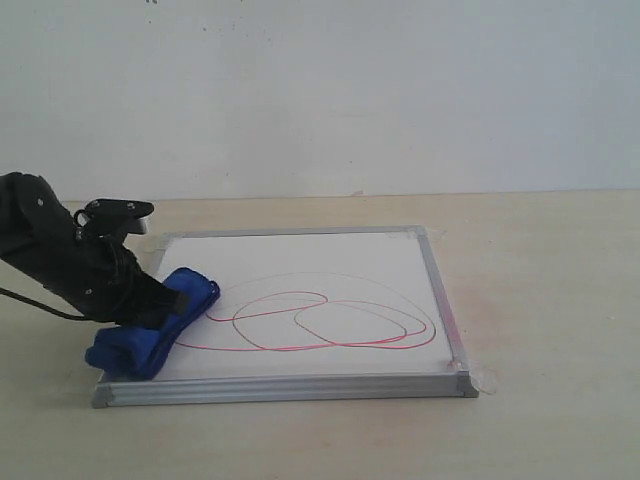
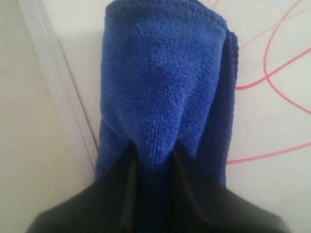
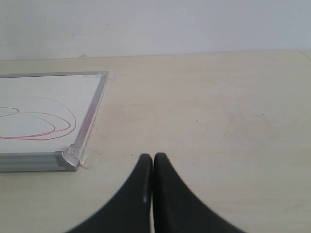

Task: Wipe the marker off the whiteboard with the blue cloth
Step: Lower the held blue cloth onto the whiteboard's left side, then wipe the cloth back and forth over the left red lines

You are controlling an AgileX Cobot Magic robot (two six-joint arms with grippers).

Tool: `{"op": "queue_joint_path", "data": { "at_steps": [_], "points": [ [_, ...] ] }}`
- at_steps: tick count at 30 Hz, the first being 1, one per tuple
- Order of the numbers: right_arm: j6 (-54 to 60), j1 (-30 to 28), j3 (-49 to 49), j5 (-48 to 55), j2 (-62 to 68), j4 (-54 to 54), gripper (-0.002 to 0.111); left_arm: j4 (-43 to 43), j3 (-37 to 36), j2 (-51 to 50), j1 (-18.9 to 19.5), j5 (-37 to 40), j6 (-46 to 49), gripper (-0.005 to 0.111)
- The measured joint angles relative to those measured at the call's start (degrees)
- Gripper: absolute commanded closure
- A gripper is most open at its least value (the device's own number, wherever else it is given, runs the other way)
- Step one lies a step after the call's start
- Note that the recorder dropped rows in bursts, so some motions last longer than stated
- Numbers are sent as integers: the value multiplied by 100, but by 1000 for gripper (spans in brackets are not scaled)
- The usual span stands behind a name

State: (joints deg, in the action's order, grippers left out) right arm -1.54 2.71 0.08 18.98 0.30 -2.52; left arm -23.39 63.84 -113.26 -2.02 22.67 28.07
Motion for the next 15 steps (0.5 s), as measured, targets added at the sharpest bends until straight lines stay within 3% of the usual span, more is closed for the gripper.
{"op": "queue_joint_path", "data": {
  "at_steps": [7,15],
  "points": [
    [0,0,0,0,0,0,108,-1075,202,-284,-111,-151,225,102],
    [0,0,0,0,0,0,108,-1365,388,-490,-960,-631,649,102]
  ]
}}
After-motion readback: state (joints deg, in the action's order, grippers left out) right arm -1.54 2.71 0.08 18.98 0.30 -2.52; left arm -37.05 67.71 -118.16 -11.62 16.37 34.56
